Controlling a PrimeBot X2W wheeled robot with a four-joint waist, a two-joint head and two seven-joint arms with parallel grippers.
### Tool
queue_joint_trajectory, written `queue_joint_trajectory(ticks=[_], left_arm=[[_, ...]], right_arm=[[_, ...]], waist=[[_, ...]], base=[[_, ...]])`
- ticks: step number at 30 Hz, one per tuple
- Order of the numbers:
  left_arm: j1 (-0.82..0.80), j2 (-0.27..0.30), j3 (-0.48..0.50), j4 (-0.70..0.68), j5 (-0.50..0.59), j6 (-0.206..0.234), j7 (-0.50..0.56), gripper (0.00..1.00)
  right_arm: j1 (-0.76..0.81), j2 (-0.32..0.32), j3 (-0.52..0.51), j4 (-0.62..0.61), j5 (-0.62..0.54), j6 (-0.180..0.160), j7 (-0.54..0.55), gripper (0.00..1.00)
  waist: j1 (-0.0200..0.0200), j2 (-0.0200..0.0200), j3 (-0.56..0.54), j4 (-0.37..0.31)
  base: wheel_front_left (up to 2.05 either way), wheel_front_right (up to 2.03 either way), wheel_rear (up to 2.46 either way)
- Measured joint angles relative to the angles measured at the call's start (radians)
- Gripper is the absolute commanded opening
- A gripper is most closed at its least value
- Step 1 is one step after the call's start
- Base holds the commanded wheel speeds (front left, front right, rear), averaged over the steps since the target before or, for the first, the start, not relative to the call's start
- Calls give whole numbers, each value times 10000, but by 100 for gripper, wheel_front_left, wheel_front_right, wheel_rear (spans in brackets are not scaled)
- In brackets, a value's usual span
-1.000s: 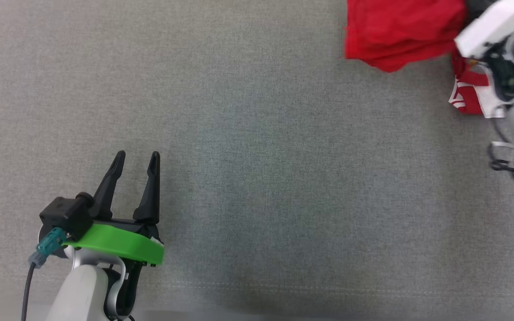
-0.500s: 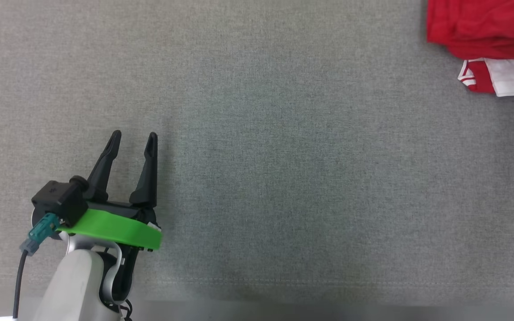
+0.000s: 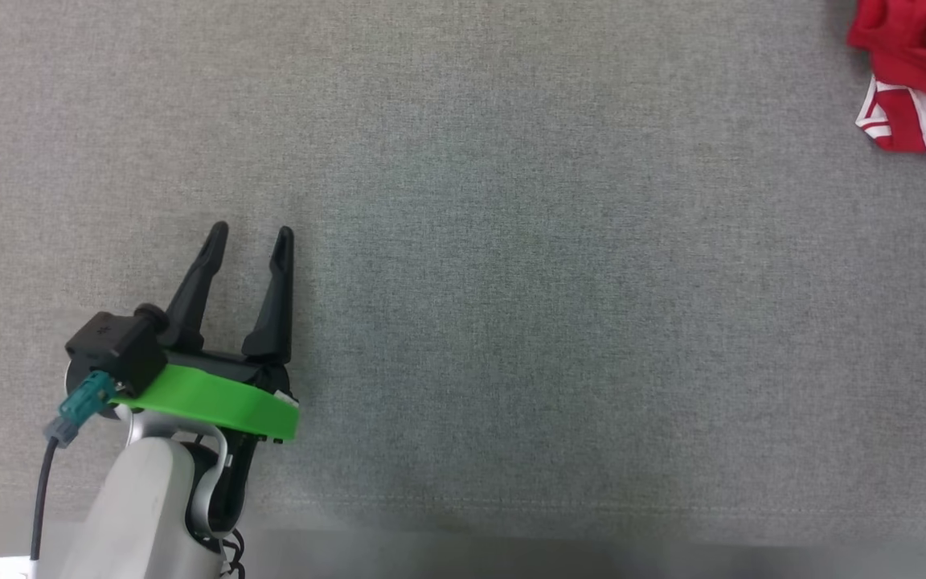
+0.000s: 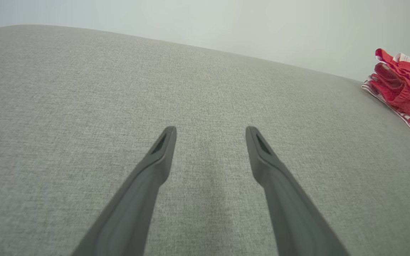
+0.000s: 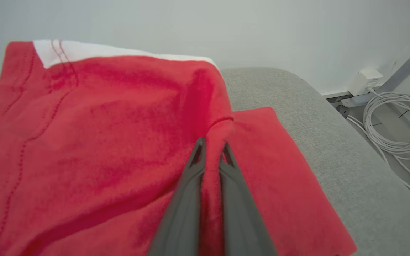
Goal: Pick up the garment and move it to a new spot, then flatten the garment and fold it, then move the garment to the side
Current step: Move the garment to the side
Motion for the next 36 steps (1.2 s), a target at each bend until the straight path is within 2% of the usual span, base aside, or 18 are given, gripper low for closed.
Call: queue_joint_trajectory(ticks=[1, 2, 3, 4, 12, 18, 21, 26, 36], left_arm=[[-23, -2, -67, 44, 0, 0, 0, 100], [-33, -6, -119, 102, 0, 0, 0, 100], [-33, -4, -151, 151, -2, 0, 0, 100], [-33, -4, -157, 180, -2, 0, 0, 100], [-31, 2, 140, 351, -4, 0, 0, 100], [-24, 59, 416, 464, -2, 0, 0, 100], [18, 59, 458, 500, -2, 0, 0, 100], [213, 65, 698, 541, 2, 0, 0, 100], [835, 79, 1114, 541, 2, 0, 0, 100]], right_arm=[[3, -31, 15, 134, -75, -38, -36, 0], [11, -48, 17, 268, -113, -92, -69, 39], [18, -56, 10, 382, -155, -121, -117, 86], [20, -54, -25, 472, -159, -125, -192, 100], [145, 366, -186, 639, -188, -274, -692, 100], [160, 1028, -221, -167, -408, -276, -853, 100], [280, 1354, -253, -1070, -566, -276, -849, 100], [729, 1540, -351, -2813, -1191, -276, -849, 100], [3061, 1682, -650, -4506, -1630, -232, -848, 100]], waist=[[0, 0, -1, 23], [0, 0, -13, 44], [0, 0, -35, 64], [0, 0, -66, 83], [0, 0, -598, 96], [0, 0, -1168, -71], [0, 1, -1506, -195], [0, 0, -2110, -443], [0, 0, -3209, -915]], base=[[0, 0, 0], [0, 0, 0], [0, 0, 0], [0, 0, 0], [0, 0, 0], [0, 0, 0], [0, 0, 0], [0, 0, 0], [0, 0, 0]])
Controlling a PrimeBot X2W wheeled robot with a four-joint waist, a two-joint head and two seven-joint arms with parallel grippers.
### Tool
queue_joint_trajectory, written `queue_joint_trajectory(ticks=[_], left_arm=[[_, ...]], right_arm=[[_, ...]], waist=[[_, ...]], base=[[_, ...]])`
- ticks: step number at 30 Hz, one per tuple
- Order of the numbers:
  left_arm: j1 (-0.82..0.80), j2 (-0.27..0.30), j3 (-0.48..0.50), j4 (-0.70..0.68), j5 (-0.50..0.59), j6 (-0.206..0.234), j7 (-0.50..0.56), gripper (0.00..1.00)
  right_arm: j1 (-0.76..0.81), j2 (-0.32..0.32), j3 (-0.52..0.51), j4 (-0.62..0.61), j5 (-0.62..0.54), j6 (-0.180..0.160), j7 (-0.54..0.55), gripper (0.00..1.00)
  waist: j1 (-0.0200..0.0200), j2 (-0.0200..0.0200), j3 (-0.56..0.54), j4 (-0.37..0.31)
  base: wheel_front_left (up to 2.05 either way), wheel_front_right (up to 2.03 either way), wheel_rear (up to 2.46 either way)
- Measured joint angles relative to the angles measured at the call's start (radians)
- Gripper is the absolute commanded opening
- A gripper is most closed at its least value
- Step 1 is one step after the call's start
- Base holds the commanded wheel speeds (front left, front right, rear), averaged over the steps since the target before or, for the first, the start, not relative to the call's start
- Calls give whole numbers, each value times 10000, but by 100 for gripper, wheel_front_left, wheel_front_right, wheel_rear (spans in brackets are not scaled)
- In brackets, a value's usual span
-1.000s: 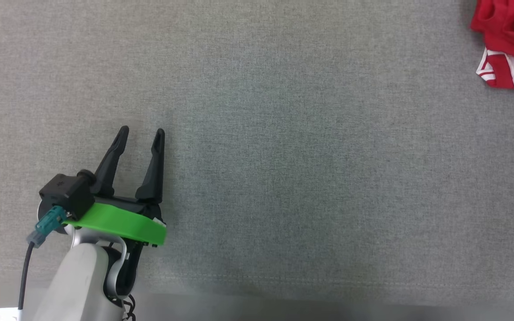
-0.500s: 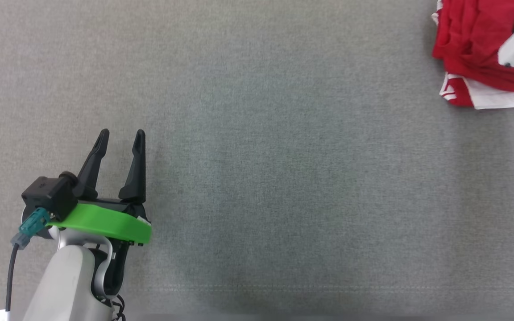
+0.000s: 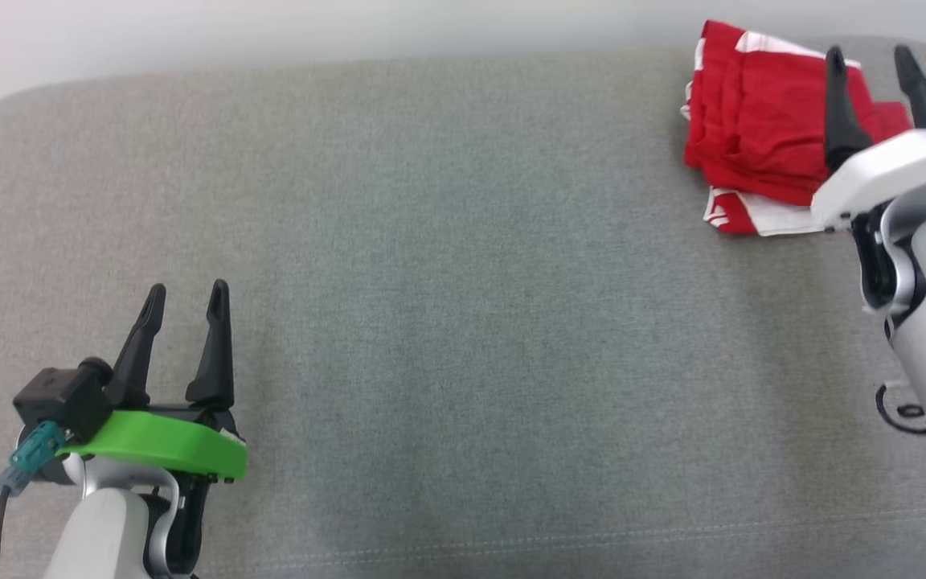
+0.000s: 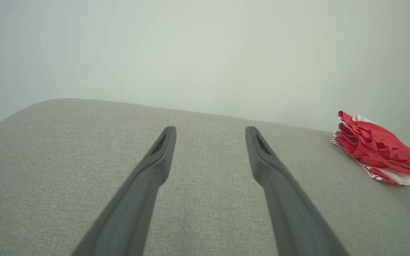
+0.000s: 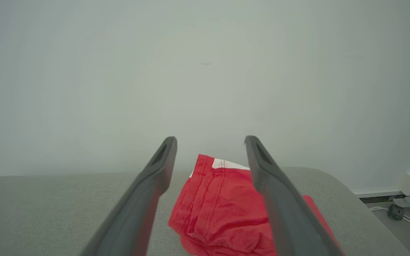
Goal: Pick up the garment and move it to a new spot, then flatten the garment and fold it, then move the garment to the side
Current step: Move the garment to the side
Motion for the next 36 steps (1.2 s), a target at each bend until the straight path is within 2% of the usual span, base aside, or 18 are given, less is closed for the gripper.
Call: queue_joint_trajectory(ticks=[8, 21, 36], left_arm=[[627, -140, 297, -100, -115, 0, 0, 100], [1243, -167, 500, -326, 142, 0, 0, 100], [1444, -230, 518, -393, 328, 0, 0, 100]], right_arm=[[2186, 23, -688, -1622, -86, 38, -2, 100], [5015, 602, -1538, -4071, -936, 21, 0, 100], [6282, 805, -1964, -5402, -1507, 52, 0, 100]], waist=[[0, 0, -763, -347], [0, 0, -1256, -678], [0, 0, -1341, -572]], base=[[0, 0, 0], [0, 0, 0], [0, 0, 0]])
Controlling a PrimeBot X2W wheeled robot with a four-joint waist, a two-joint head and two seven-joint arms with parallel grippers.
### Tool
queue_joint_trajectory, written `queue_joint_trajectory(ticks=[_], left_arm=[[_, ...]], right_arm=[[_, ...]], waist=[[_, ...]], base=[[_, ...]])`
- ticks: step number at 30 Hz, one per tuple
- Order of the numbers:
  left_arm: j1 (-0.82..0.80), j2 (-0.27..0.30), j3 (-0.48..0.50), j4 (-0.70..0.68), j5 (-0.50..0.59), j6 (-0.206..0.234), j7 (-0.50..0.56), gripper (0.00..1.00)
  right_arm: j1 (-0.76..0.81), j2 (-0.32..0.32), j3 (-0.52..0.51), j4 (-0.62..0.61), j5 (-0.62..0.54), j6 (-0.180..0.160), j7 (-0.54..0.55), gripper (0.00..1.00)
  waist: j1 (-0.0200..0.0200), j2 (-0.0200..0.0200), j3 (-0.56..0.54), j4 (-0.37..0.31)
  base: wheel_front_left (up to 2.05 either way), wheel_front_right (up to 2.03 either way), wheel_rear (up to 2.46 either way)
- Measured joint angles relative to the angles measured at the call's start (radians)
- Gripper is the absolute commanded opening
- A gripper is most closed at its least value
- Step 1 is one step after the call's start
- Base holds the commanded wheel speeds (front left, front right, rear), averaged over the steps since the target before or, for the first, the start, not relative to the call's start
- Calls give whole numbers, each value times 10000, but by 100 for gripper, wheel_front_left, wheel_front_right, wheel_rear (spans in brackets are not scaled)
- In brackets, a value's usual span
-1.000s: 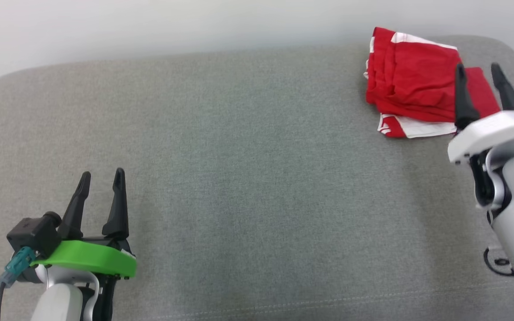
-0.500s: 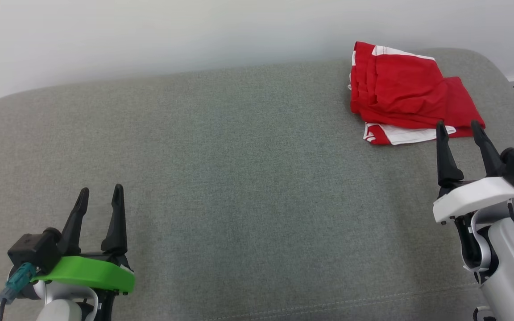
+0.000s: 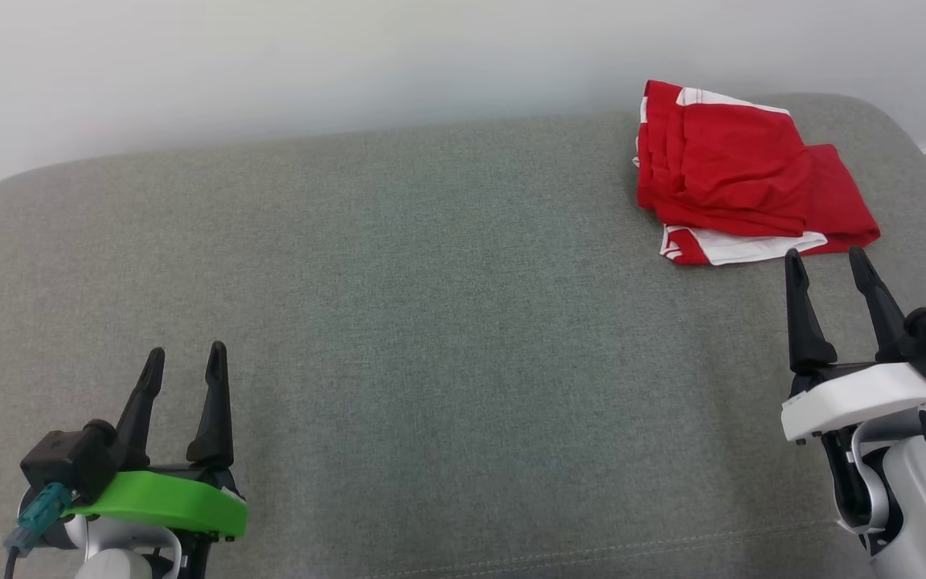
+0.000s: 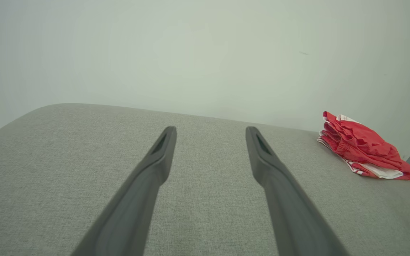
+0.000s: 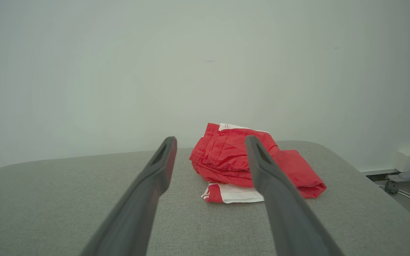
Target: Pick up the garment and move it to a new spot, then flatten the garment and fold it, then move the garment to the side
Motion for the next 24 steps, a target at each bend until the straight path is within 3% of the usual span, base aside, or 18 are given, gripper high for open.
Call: queue_joint_trajectory(ticks=[23, 24], left_arm=[[1, -107, -56, -48, 23, 0, 0, 100], [4, -109, -107, -27, 23, 0, 0, 0]], right_arm=[[746, 328, -541, -748, -481, 353, -2, 100], [748, 349, -556, -763, -485, 353, -2, 0]], waist=[[0, 0, 48, 191], [0, 0, 44, 192]], base=[[0, 0, 0], [0, 0, 0]])
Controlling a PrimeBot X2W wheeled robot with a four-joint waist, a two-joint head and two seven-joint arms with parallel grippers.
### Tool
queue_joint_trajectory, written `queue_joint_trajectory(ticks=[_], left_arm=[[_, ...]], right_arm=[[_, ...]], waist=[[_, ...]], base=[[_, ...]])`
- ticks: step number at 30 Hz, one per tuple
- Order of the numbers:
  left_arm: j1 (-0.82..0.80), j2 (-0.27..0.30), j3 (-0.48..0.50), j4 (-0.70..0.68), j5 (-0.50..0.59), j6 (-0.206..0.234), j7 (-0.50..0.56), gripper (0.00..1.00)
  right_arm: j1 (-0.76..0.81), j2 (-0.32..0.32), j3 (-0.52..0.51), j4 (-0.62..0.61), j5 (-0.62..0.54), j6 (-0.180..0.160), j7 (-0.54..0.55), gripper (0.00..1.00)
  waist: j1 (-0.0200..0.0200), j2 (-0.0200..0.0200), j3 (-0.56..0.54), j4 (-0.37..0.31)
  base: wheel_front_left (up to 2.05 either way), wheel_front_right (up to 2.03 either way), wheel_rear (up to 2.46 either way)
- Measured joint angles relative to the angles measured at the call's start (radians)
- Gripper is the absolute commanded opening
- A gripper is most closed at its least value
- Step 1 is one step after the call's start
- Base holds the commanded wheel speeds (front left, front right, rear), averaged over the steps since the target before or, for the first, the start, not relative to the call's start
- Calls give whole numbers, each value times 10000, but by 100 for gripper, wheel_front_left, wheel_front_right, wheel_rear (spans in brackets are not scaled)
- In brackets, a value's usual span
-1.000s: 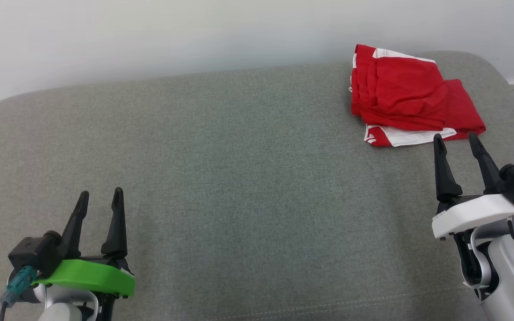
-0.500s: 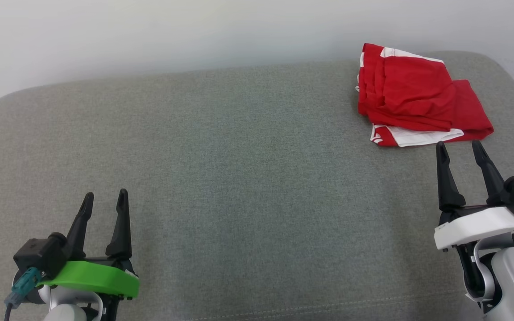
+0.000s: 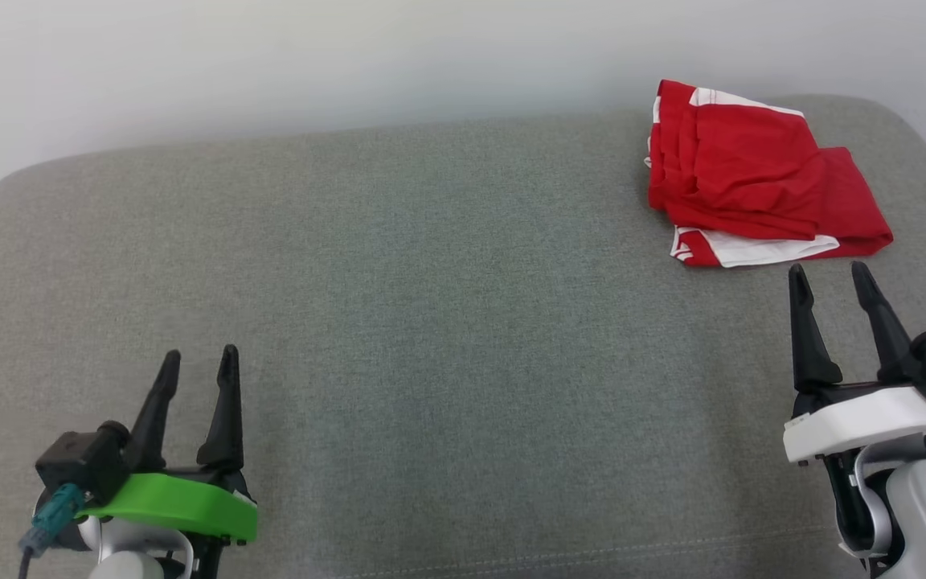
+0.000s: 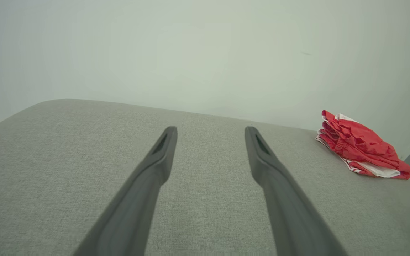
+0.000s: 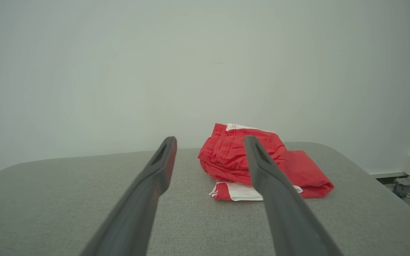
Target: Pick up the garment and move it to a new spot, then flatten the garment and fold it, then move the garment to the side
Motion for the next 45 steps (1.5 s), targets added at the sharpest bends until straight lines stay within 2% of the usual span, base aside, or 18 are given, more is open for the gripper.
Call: queue_joint_trajectory(ticks=[5, 11, 18, 26, 32, 45], left_arm=[[289, -167, -136, 439, -148, 10, 48, 0], [294, -169, -127, 424, -583, 10, 140, 0], [294, -178, -25, 424, -1703, 10, 359, 0], [293, -222, 144, 426, -2406, 15, 640, 0], [292, -272, 255, 439, -3419, 25, 880, 0], [286, -272, 500, 518, -4851, 29, 1373, 0]], right_arm=[[360, 313, 90, 430, 102, -2, 17, 0], [368, 370, 48, 439, 616, 90, 73, 0], [368, 522, -100, 443, 1749, 211, 291, 0], [363, 602, -353, 495, 2721, 301, 571, 0], [357, 773, -585, 571, 3703, 431, 838, 0], [344, 884, -953, 777, 5381, 617, 1304, 0]], waist=[[0, 0, -2, 2], [0, 0, -14, 9], [0, 0, -26, 21], [0, 0, -39, 35], [0, 0, -51, 49], [0, 0, -74, 70]], base=[[0, 0, 0], [0, 0, 0], [0, 0, 0], [0, 0, 0], [0, 0, 0], [0, 0, 0]])
